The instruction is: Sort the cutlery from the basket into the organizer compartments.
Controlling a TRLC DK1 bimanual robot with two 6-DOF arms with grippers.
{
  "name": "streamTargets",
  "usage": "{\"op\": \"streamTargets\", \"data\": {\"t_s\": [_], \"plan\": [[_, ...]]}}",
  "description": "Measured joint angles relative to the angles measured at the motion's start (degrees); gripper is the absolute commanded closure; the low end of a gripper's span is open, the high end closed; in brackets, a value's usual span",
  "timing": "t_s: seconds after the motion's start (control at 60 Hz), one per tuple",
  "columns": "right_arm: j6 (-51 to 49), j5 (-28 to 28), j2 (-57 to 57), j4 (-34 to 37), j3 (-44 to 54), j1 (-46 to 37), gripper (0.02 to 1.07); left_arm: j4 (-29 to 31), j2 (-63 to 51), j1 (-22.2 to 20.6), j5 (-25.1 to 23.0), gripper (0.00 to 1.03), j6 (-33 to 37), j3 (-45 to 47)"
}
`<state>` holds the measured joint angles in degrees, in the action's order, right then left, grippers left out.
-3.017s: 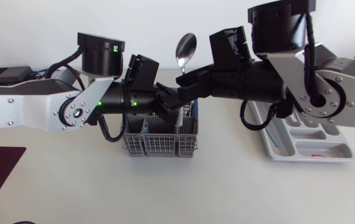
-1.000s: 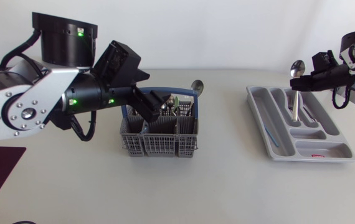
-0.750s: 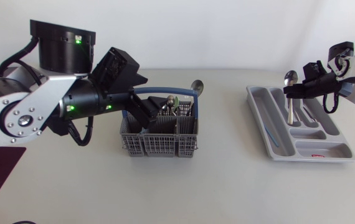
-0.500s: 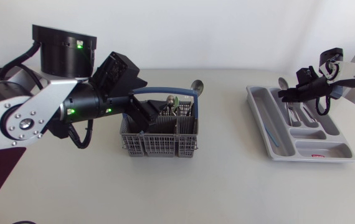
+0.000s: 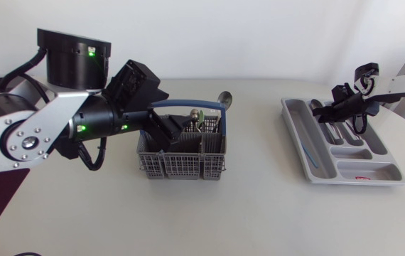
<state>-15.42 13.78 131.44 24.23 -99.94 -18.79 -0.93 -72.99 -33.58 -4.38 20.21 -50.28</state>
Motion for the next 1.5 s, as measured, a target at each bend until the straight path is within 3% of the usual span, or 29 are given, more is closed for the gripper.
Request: {"op": "streamTargets", "data": {"t_s": [0.083, 0.333, 0.5, 0.767, 1.017, 1.5], "plan": [[0.33, -0.22, 0.68, 0.52, -0.72, 0.09, 0.98, 0.02, 0.42, -0.26, 0.22, 0.11, 0.0, 0.0], [0.44, -0.61, 1.33, 1.4, -2.21, 0.02, 0.52, 0.15, 1.53, -0.39, 0.42, 0.11, 0.02, 0.04], [0.44, -1.66, 0.24, 0.72, -0.85, 0.02, 0.38, 0.98, 1.6, -0.98, 0.44, 0.11, 0.02, 0.04], [0.15, -3.37, -15.04, -3.87, 12.39, 1.27, 0.35, 1.55, 2.34, -2.21, 0.92, 0.11, 1.49, 0.13], [-0.94, -0.31, -33.99, -6.01, 26.67, 5.7, 0.35, 3.08, 3.21, -3.34, 3.48, 0.11, 4.2, 2.08], [-1.36, -1.25, -54.31, -3.52, 42.75, 21.62, 0.35, 0.17, 14.1, -1.99, 5.35, 0.11, 18.27, 17.68]]}}
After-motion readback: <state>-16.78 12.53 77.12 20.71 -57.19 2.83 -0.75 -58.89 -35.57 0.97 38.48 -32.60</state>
